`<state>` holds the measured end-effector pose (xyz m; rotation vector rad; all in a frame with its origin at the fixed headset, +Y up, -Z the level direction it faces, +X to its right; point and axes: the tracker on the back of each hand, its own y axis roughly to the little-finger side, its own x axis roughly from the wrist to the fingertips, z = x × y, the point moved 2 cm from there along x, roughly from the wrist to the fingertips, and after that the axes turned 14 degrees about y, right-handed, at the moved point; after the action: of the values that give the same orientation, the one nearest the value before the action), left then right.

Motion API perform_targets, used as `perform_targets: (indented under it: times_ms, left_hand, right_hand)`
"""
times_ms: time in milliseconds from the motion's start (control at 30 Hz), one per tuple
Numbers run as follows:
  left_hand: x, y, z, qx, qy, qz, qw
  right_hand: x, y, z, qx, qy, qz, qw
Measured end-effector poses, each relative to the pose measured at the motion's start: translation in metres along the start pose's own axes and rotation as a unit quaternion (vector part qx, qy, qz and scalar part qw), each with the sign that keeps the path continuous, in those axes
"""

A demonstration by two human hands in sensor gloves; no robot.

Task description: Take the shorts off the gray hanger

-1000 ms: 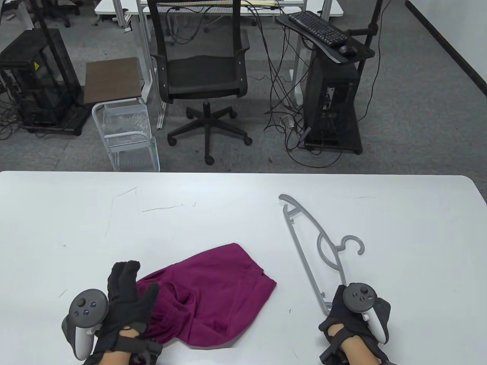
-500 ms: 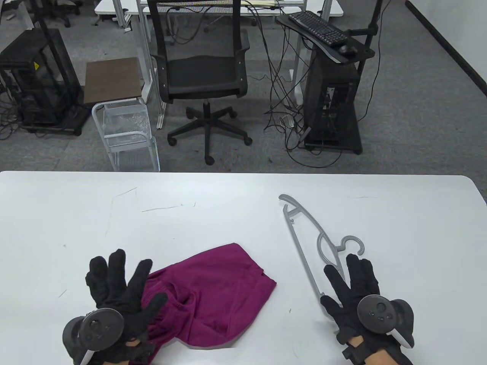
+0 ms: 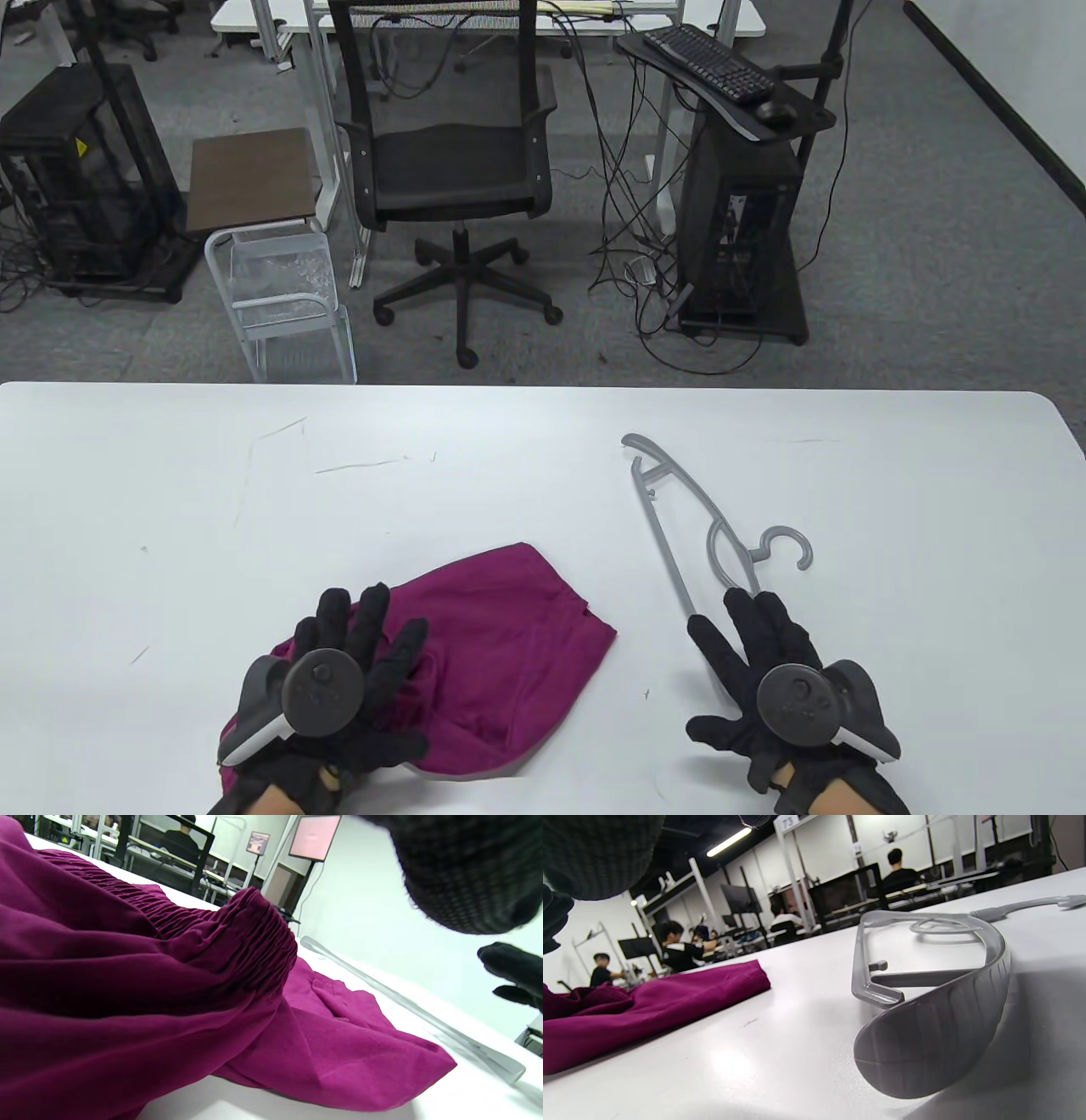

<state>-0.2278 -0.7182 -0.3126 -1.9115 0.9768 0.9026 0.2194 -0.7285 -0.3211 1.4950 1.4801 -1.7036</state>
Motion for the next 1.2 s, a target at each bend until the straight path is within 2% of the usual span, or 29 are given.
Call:
perform_targets:
  times_ms: [533, 1200]
  left_hand:
    - [-0.001, 0.01, 0.003, -0.042, -0.004, 0.005, 0.999]
    - [-0.012, 0.018, 0.007, -0.066, -0.018, 0.012, 0.998]
  right_hand:
    - [-0.004, 0.022, -0.002, 0.045, 0.001, 0.05, 0.998]
    - [-0.003, 0.025, 0.005, 0.103, -0.026, 0.075, 0.991]
